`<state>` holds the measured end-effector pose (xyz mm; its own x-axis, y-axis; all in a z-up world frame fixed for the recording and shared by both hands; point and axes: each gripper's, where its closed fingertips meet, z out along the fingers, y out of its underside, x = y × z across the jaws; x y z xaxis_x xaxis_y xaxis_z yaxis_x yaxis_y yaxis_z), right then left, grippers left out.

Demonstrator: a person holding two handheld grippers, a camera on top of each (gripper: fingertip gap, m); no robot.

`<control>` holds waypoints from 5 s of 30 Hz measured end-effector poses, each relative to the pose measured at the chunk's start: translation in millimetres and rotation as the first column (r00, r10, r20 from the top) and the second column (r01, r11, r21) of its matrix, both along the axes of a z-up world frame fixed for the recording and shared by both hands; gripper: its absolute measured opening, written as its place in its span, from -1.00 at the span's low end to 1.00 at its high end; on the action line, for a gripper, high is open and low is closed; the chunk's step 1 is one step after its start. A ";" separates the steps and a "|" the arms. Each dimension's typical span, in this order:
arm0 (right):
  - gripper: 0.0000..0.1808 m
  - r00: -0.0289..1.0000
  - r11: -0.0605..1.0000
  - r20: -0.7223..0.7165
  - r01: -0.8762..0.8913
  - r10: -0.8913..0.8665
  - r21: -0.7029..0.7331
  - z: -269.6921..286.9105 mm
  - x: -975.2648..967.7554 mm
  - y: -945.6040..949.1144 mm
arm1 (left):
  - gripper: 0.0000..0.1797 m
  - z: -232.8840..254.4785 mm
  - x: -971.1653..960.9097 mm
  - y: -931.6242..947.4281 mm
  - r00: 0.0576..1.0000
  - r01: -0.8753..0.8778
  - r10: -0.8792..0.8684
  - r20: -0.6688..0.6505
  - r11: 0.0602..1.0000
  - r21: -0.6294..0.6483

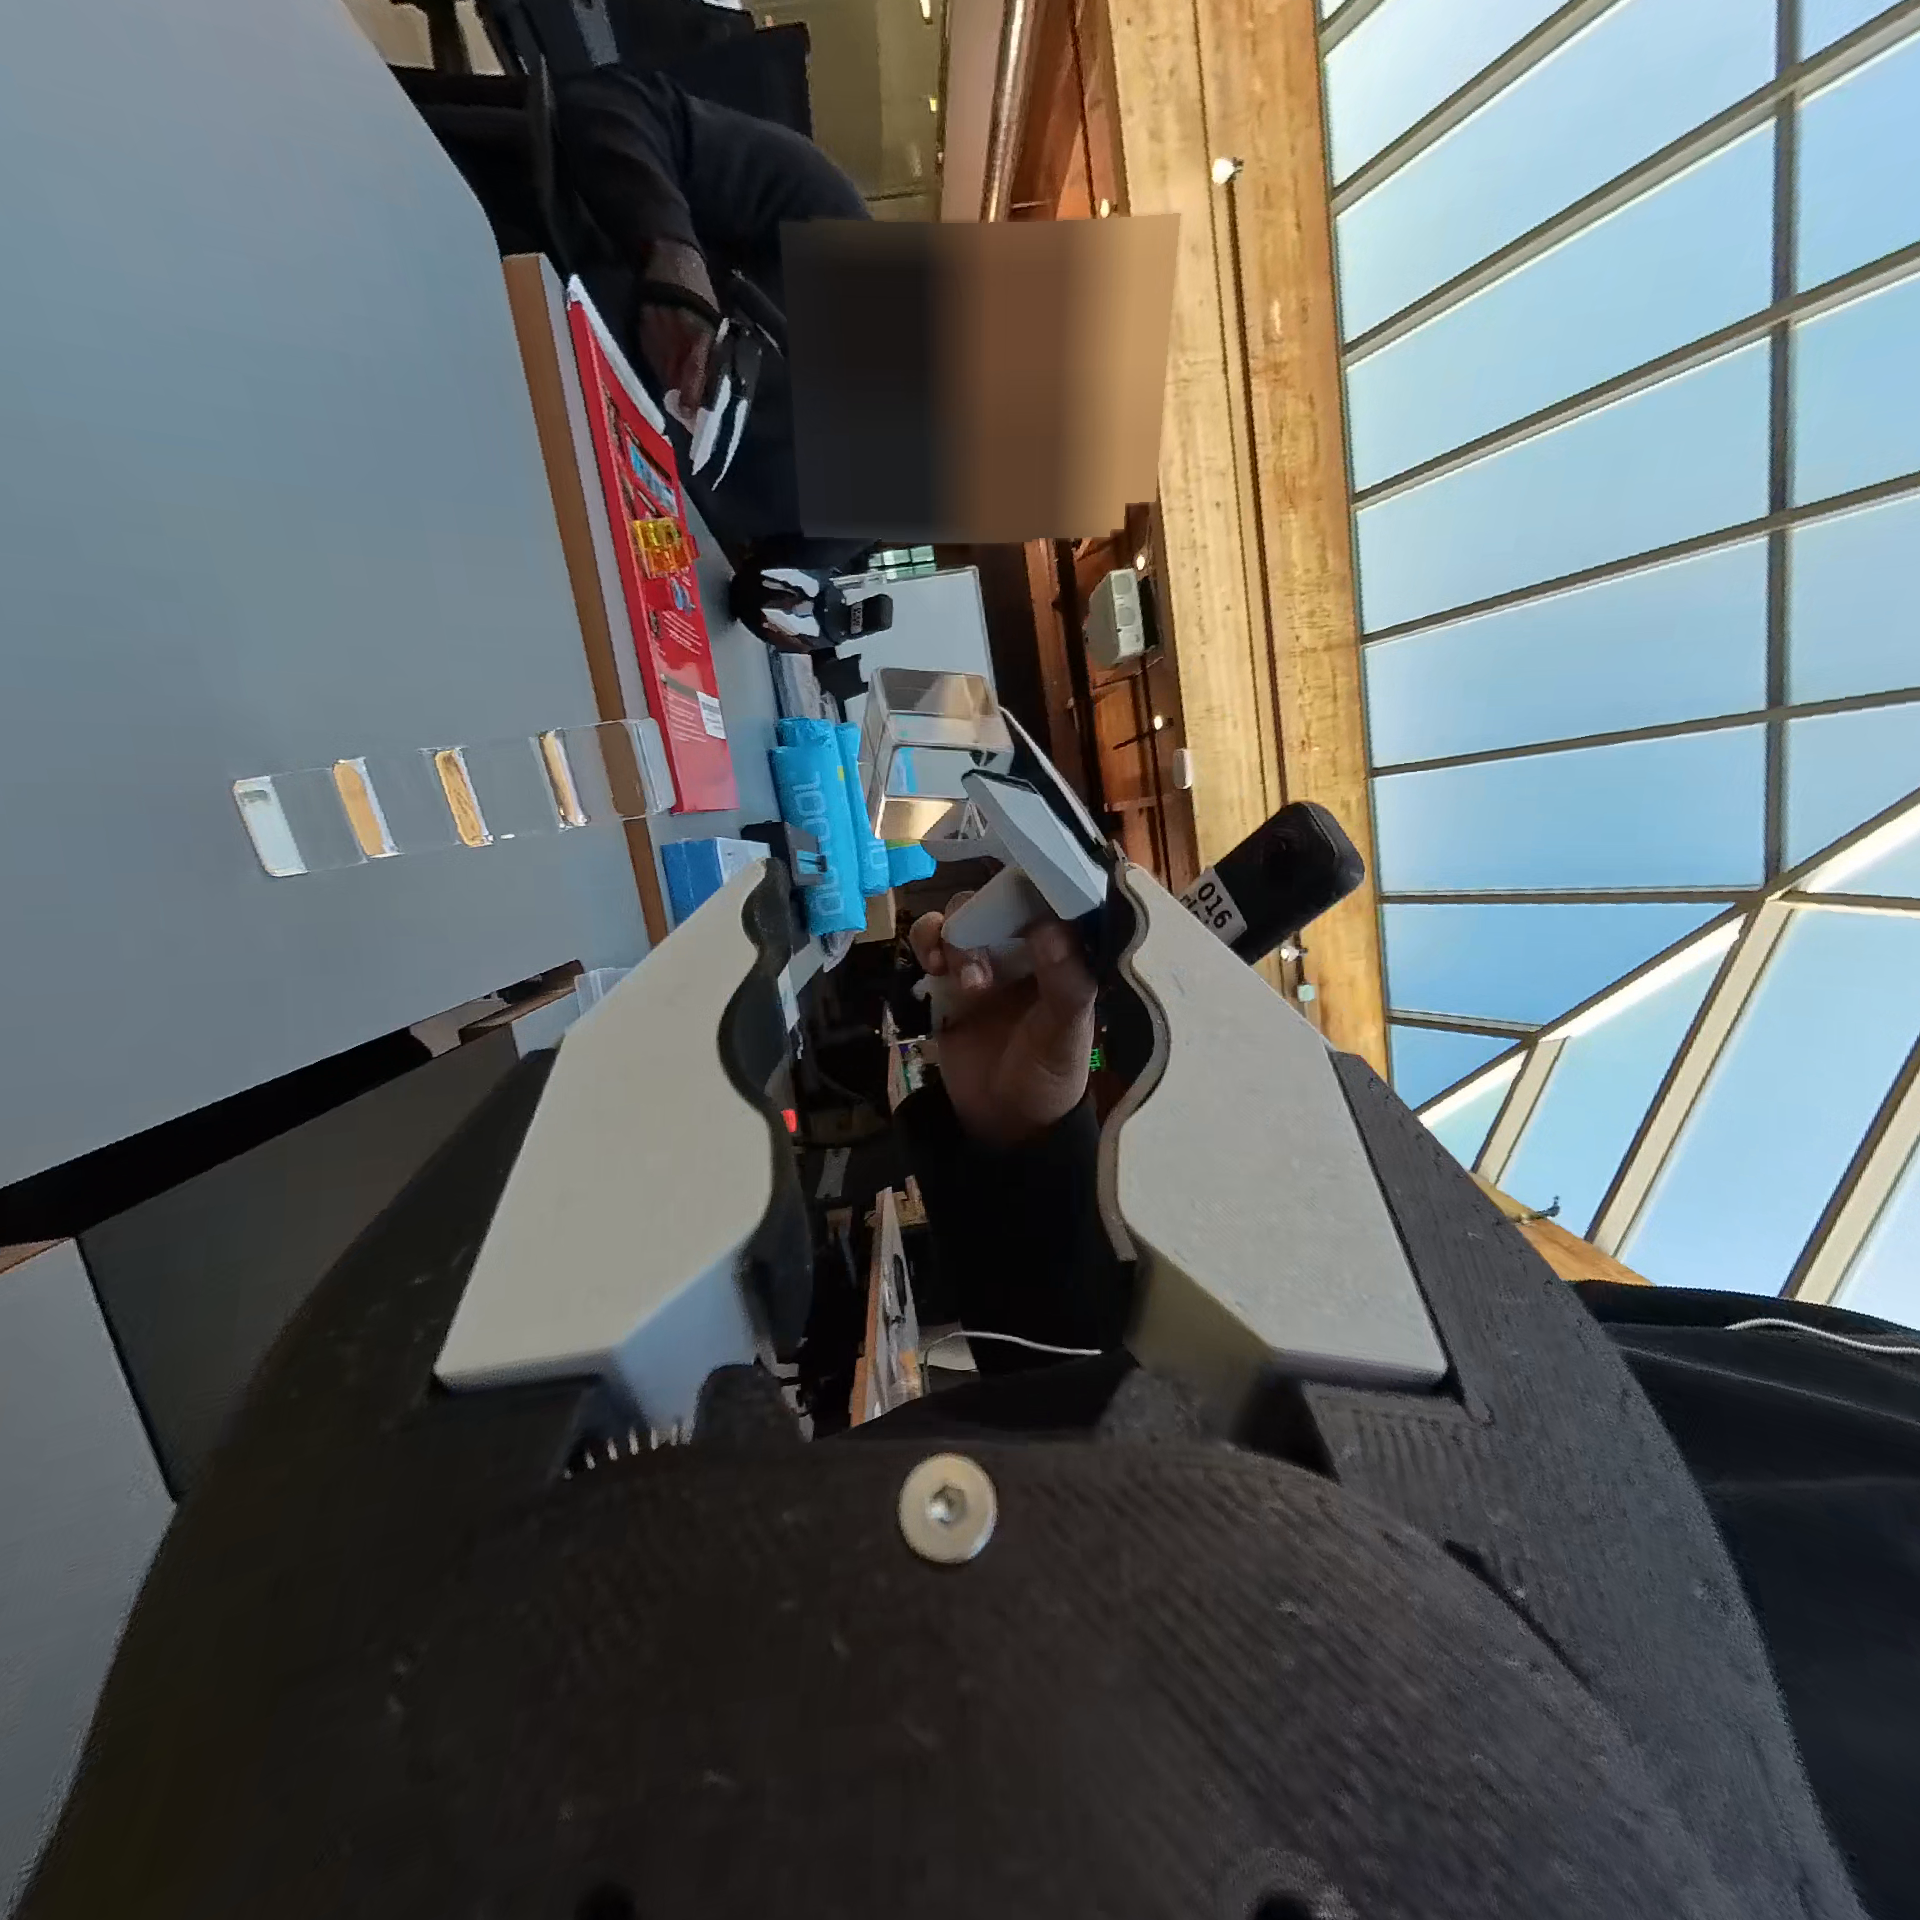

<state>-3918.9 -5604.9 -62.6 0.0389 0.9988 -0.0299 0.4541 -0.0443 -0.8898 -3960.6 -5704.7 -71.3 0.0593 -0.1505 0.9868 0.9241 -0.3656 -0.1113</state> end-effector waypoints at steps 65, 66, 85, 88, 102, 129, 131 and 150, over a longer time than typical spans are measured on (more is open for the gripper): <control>-0.49 0.960 0.945 0.119 0.274 -0.255 -0.178 -72.0 136.3 100.3 | -0.49 -29.4 76.7 140.7 0.194 0.119 -0.304 -0.933 0.951 -0.285; -0.49 0.962 0.949 0.115 0.266 -0.249 -0.171 -71.1 138.4 101.8 | -0.49 -31.7 84.6 150.4 0.163 0.122 -0.318 -0.934 0.946 -0.301; -0.52 0.991 0.960 0.061 0.130 -0.119 -0.246 -85.2 164.5 137.2 | -0.49 -69.1 112.9 192.5 0.116 -0.125 -0.453 -0.884 0.876 -0.465; -0.52 0.993 0.964 0.057 0.112 -0.101 -0.241 -84.0 162.9 141.2 | -0.49 -69.8 113.4 192.7 0.123 -0.133 -0.452 -0.884 0.875 -0.466; -0.52 0.994 0.959 0.039 0.109 -0.102 -0.263 -84.5 153.9 147.8 | -0.13 -70.6 95.9 172.2 0.155 -0.178 -0.392 -0.907 0.892 -0.415; -0.53 0.989 0.955 0.039 0.150 -0.145 -0.257 -78.3 159.5 132.9 | -0.55 -90.0 109.2 174.2 0.029 0.130 -0.408 -0.913 0.907 -0.401; -0.53 0.989 0.955 0.038 0.149 -0.144 -0.256 -77.8 159.9 132.0 | -0.56 -89.8 109.2 173.7 0.021 0.167 -0.406 -0.914 0.902 -0.397; -0.52 0.994 0.960 0.043 0.108 -0.100 -0.257 -80.3 154.5 119.3 | -0.56 -87.8 110.3 171.6 0.037 0.297 -0.392 -0.919 0.882 -0.365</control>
<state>-3764.4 -5485.6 -142.9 0.1472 0.9475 -0.2839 0.4606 -0.3197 -0.8280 -3850.2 -5533.1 -159.1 0.8992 -0.4120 0.1475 -0.1806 -0.6564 -0.7325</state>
